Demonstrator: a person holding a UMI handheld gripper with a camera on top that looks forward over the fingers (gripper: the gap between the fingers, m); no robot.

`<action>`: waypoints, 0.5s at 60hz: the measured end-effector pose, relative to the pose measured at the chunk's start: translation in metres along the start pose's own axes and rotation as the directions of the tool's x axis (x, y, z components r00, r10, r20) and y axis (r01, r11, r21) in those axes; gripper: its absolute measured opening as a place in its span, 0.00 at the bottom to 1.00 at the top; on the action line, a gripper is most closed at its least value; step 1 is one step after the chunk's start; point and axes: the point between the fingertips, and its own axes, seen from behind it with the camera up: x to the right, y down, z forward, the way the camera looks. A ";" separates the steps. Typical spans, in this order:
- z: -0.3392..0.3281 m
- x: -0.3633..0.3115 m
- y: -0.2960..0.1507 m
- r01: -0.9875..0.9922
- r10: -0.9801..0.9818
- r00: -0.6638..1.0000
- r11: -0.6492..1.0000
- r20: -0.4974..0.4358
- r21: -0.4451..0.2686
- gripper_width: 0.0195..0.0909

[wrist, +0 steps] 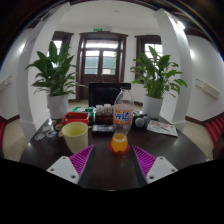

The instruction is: Pour water

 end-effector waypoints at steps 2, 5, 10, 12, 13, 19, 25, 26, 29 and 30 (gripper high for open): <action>-0.017 -0.003 0.005 0.010 -0.010 1.000 1.000 0.017 -0.012 0.72; -0.042 -0.009 0.007 0.022 -0.021 0.999 0.999 0.047 -0.029 0.72; -0.080 -0.015 0.007 0.017 -0.013 0.996 0.999 0.085 -0.045 0.72; -0.095 -0.016 0.003 0.010 -0.007 0.995 0.999 0.095 -0.034 0.72; -0.102 -0.016 0.000 0.006 -0.003 0.995 1.000 0.097 -0.026 0.72; -0.137 -0.015 -0.019 -0.024 0.021 0.994 0.999 0.105 0.023 0.72; -0.165 -0.014 -0.033 -0.060 0.053 0.993 0.996 0.101 0.062 0.71; -0.165 -0.012 -0.037 -0.064 0.057 0.993 0.996 0.100 0.067 0.70; -0.179 -0.011 -0.042 -0.075 0.066 0.993 0.993 0.100 0.086 0.70; -0.181 -0.011 -0.043 -0.075 0.066 0.993 0.993 0.101 0.092 0.70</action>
